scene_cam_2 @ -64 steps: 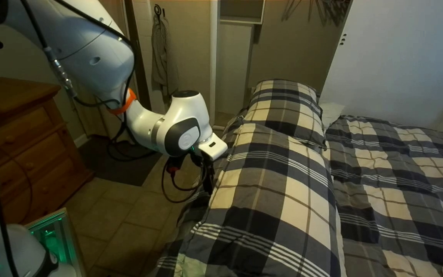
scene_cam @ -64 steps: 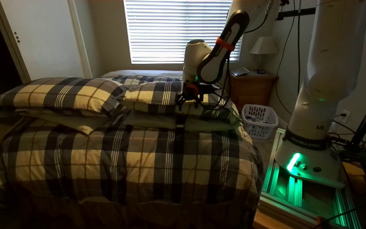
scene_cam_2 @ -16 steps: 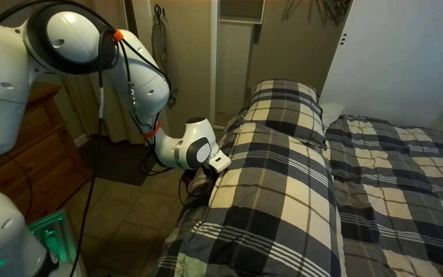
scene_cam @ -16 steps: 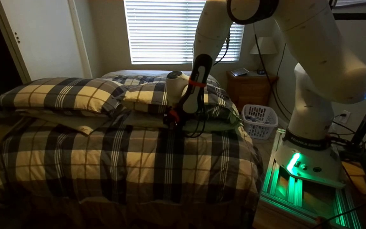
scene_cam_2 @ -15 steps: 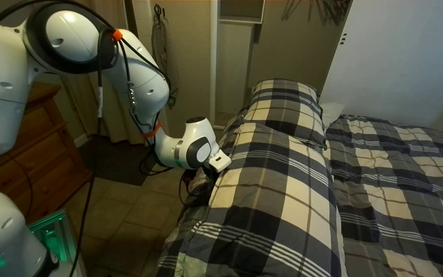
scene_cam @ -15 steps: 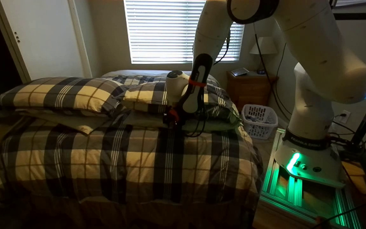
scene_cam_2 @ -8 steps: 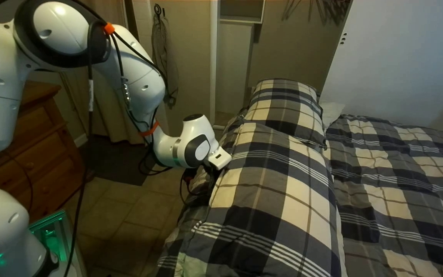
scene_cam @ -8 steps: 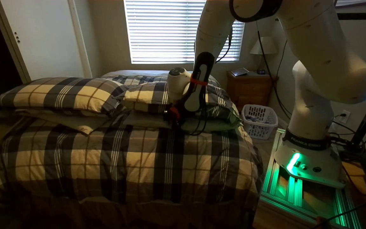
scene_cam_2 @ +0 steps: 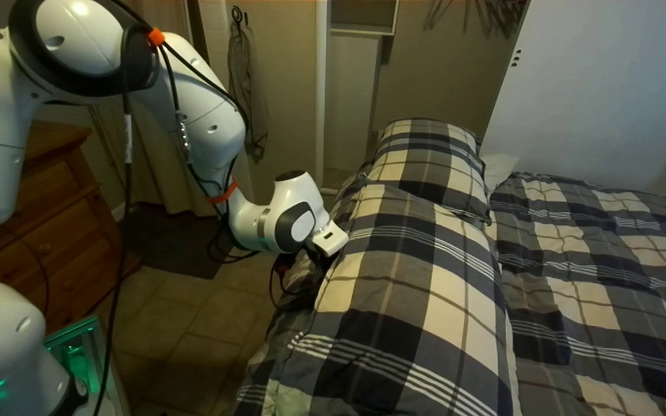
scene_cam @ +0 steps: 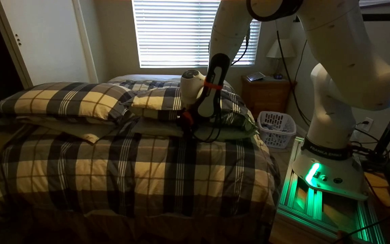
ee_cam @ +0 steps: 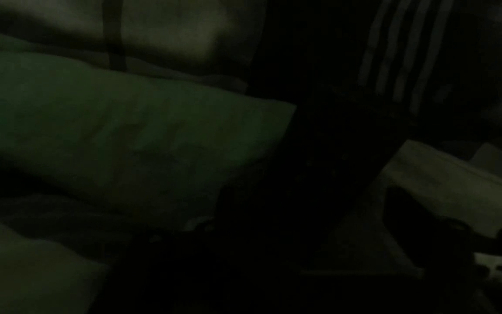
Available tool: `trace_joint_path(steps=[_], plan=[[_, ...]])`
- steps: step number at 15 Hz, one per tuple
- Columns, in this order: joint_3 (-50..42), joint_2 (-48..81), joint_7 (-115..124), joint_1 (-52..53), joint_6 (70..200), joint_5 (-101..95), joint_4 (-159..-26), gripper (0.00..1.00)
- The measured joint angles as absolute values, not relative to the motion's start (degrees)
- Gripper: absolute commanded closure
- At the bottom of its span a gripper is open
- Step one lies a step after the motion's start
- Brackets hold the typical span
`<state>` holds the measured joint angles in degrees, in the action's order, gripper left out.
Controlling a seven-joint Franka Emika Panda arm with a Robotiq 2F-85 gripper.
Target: Face the remote control upwards.
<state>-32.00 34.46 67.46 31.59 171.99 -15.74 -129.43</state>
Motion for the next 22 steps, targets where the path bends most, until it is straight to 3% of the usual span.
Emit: trace_joint_path(steps=[10,11,13,17,22], plan=[[-29.78,35.04,64.33,28.18,172.23,-14.16,-129.51,0.02],[-29.49,35.18,63.68,27.78,172.72,-14.08,-129.51,0.26],[-28.44,35.33,61.88,26.57,173.61,-13.34,-129.51,0.31],[-26.64,35.34,58.10,24.78,174.94,-10.81,-129.51,0.60],[-26.58,35.40,56.22,24.96,174.96,-8.39,-129.60,0.63]])
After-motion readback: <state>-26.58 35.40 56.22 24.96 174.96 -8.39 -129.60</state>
